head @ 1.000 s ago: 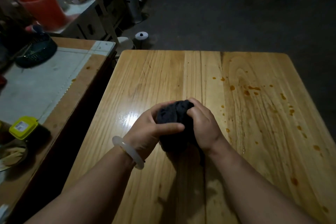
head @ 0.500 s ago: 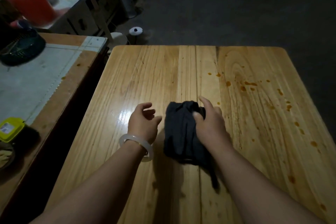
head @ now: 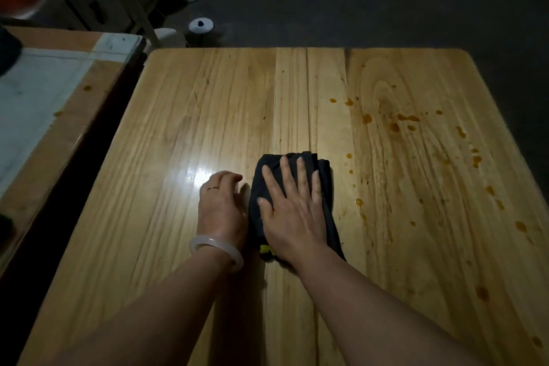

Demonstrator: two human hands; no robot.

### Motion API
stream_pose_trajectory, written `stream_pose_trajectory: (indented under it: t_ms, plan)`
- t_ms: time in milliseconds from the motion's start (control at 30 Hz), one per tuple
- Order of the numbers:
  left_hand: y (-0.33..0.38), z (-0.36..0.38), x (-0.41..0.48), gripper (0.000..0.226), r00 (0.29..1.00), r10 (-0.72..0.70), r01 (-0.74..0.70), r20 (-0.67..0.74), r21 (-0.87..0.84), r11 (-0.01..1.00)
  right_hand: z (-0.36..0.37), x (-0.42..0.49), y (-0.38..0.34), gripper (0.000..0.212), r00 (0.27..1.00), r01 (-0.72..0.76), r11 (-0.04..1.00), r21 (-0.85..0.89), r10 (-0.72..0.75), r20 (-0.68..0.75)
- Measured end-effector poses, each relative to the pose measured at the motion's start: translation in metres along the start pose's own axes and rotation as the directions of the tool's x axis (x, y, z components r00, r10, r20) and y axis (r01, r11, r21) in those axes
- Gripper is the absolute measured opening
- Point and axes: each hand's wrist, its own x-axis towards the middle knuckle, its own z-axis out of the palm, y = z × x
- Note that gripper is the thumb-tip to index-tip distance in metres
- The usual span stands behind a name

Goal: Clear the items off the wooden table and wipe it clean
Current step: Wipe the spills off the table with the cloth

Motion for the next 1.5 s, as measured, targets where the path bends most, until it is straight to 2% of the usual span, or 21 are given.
stream_pose_trajectory:
  t_ms: [67,233,433,600,733,900,1233,1367,1500]
  plan:
    - [0.003,0.008,0.011,0.030,1.000,0.008,-0.008,0.014,-0.006,1.000,0.000,0.007,0.003,0.063,1.000,0.018,1.000,0.011,-0.017,-0.020]
    - [0.010,0.026,0.040,0.042,0.998,-0.026,0.026,0.064,-0.004,1.000,-0.006,0.038,0.021,0.058,0.998,0.049,0.998,0.028,-0.048,-0.047]
    - [0.009,0.039,0.047,0.051,0.998,-0.011,-0.001,0.068,0.163,0.987,-0.016,0.087,0.040,0.061,0.997,0.038,0.999,-0.002,-0.038,-0.070]
    - [0.009,0.041,0.044,0.051,0.999,0.016,-0.024,0.035,0.249,0.968,-0.024,0.106,0.047,0.054,0.997,0.047,0.999,0.000,-0.047,-0.065]
    - [0.011,0.039,0.041,0.051,0.999,0.029,-0.036,0.032,0.262,0.964,-0.021,0.065,0.045,0.053,0.995,0.073,0.995,0.071,-0.068,-0.076]
    - [0.011,0.042,0.044,0.052,0.998,0.034,-0.048,0.057,0.267,0.963,-0.010,0.029,0.048,0.055,0.990,0.127,0.989,0.072,-0.121,-0.076]
    - [-0.001,0.050,0.046,0.050,0.997,0.082,-0.076,-0.009,0.281,0.957,-0.032,0.122,0.061,0.061,0.978,0.202,0.979,0.030,-0.201,-0.052]
    - [-0.001,0.050,0.047,0.051,0.997,0.082,-0.075,-0.012,0.289,0.954,-0.040,0.171,0.073,0.058,0.986,0.156,0.987,-0.036,-0.158,-0.050]
    - [-0.002,0.050,0.046,0.050,0.995,0.093,-0.083,-0.024,0.276,0.958,-0.041,0.191,0.073,0.056,0.995,-0.013,0.999,-0.030,0.010,-0.100]
